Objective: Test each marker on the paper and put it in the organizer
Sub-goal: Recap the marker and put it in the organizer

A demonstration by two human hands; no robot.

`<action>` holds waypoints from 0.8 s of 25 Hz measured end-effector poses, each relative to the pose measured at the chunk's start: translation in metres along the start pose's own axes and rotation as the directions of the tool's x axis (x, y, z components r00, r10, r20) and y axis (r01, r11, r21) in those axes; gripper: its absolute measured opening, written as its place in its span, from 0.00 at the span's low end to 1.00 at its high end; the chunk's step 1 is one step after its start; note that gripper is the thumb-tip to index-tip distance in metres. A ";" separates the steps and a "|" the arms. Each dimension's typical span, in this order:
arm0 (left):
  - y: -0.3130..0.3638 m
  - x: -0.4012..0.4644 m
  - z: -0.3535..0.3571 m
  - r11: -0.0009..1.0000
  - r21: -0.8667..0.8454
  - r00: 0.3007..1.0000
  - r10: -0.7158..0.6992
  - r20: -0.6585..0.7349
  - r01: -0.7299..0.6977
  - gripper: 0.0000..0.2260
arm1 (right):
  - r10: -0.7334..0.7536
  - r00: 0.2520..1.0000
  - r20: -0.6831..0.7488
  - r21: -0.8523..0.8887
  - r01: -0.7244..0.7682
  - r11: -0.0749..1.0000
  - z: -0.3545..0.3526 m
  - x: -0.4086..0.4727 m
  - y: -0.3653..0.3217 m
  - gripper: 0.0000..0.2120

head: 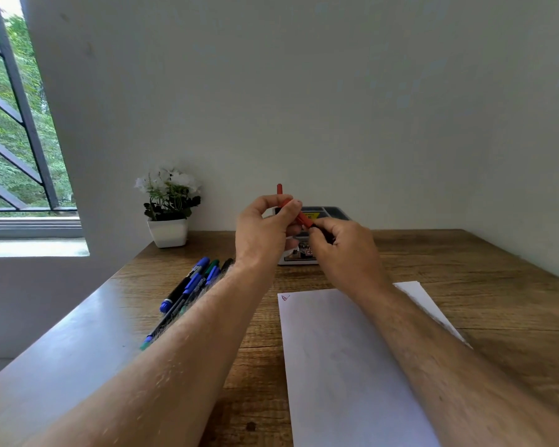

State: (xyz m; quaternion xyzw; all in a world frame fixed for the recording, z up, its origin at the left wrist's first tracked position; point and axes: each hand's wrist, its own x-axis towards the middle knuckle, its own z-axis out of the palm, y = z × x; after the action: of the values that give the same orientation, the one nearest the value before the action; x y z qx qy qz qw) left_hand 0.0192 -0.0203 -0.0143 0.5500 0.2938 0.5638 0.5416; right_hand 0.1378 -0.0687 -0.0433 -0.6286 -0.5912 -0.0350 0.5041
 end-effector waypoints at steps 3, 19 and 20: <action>-0.001 0.001 0.000 0.999 -0.026 1.000 -0.019 -0.005 0.019 0.09 | -0.010 1.000 -0.013 -0.024 0.010 1.000 -0.001 0.002 -0.001 0.15; 0.000 0.003 -0.004 0.995 -0.042 0.996 -0.089 0.027 0.091 0.07 | -0.014 1.000 -0.001 -0.188 0.014 0.982 -0.007 0.002 -0.008 0.19; 0.000 0.003 -0.004 0.995 -0.042 0.995 -0.093 0.027 0.094 0.07 | -0.013 1.000 -0.004 -0.188 0.012 0.982 -0.006 0.001 -0.008 0.19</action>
State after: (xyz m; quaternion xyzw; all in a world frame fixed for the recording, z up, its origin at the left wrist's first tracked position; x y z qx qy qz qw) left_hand 0.0161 -0.0165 -0.0145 0.5307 0.3003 0.5370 0.5829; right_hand 0.1355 -0.0733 -0.0348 -0.6697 -0.5879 -0.0954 0.4437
